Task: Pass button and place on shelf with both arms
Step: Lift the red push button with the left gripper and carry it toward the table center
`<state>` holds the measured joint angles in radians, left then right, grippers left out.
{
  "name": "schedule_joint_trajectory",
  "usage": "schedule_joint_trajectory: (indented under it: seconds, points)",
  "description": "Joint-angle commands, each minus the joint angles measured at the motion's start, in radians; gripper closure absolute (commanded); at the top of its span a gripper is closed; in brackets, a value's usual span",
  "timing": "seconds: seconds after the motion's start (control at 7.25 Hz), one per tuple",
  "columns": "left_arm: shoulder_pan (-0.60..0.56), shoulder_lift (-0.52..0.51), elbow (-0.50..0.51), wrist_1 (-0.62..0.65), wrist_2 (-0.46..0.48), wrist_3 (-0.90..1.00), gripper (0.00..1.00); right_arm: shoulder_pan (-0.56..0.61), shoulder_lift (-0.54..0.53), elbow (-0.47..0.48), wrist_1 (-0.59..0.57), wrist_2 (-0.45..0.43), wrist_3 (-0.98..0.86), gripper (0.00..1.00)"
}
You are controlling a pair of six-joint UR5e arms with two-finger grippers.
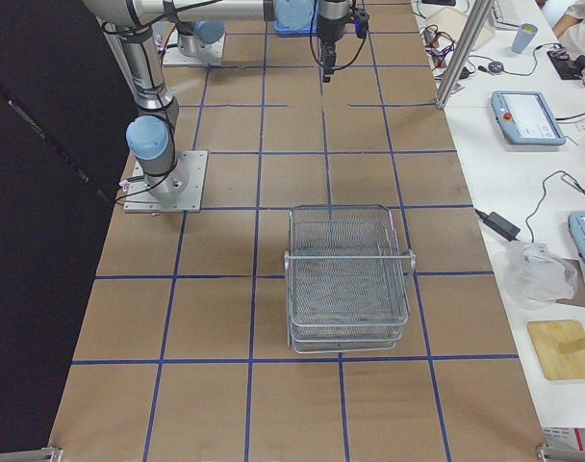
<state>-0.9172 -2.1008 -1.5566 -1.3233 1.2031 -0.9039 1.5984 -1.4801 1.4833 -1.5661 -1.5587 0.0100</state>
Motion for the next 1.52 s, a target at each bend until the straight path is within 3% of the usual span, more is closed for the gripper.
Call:
schedule_joint_trajectory:
  seconds: [0.0,0.41,0.69,0.97,1.1,1.38]
  points:
    - [-0.087,0.098,0.003,-0.072,-0.05,-0.062,1.0,0.0,0.001,0.0,0.001,0.002,-0.05,0.0]
    - [-0.3,0.2,-0.008,-0.134,-0.21,-0.325,1.0,-0.014,0.004,-0.002,-0.005,0.0,-0.122,0.0]
    - [-0.469,0.232,-0.026,-0.14,-0.347,-0.511,1.0,-0.021,0.004,-0.006,-0.04,0.003,-0.269,0.0]
    - [-0.605,0.26,-0.026,-0.129,-0.388,-0.631,1.0,-0.035,0.0,-0.011,-0.038,0.032,-0.48,0.0]
    - [-0.658,0.275,-0.02,-0.126,-0.405,-0.682,1.0,-0.035,-0.009,-0.011,-0.026,0.105,-0.543,0.0]
    - [-0.731,0.283,-0.011,-0.107,-0.401,-0.789,1.0,-0.041,-0.014,-0.008,-0.002,0.129,-0.856,0.0]
